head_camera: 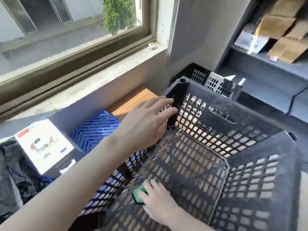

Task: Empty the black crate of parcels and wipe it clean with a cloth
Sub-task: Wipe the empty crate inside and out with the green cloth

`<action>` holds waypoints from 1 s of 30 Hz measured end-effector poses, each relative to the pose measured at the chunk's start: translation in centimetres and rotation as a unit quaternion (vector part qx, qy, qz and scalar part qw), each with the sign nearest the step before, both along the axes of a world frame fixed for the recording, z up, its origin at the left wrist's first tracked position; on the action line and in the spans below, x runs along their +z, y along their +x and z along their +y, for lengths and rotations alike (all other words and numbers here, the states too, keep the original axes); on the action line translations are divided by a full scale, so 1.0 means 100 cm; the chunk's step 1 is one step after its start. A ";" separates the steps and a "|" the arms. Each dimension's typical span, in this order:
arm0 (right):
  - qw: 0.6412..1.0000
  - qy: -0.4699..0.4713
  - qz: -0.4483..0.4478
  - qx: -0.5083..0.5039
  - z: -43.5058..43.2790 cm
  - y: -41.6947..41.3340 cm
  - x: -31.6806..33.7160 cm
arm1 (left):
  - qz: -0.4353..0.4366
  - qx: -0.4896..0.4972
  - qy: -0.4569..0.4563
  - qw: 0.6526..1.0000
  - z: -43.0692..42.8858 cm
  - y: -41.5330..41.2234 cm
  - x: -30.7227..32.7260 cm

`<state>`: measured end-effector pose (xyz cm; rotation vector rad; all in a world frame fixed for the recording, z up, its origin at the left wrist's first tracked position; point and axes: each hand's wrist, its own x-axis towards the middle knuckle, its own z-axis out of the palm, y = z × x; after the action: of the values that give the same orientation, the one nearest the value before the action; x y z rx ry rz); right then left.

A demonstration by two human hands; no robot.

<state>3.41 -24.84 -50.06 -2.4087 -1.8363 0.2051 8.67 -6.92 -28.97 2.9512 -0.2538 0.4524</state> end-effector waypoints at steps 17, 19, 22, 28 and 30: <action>0.985 0.040 -0.058 -0.158 -0.014 -0.022 -0.016 | 0.005 -0.064 0.037 0.997 0.001 0.079 -0.018; 0.957 0.021 -0.055 -0.285 -0.028 -0.006 -0.016 | 0.007 -0.065 0.035 0.997 0.001 0.079 -0.017; 0.882 -0.007 -0.064 -0.466 -0.058 0.015 -0.016 | 0.014 -0.066 0.035 0.997 0.000 0.077 -0.015; 0.678 0.024 -0.047 -0.733 -0.064 0.022 -0.014 | 0.018 -0.068 0.054 0.996 -0.001 0.077 -0.014; 0.677 0.077 -0.026 -0.732 -0.041 0.017 -0.016 | 0.017 -0.065 0.072 0.995 -0.002 0.077 -0.014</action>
<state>5.09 -28.90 -51.62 -2.8353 0.4772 -0.1741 16.32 -7.10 -30.35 3.0540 -0.4921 0.3806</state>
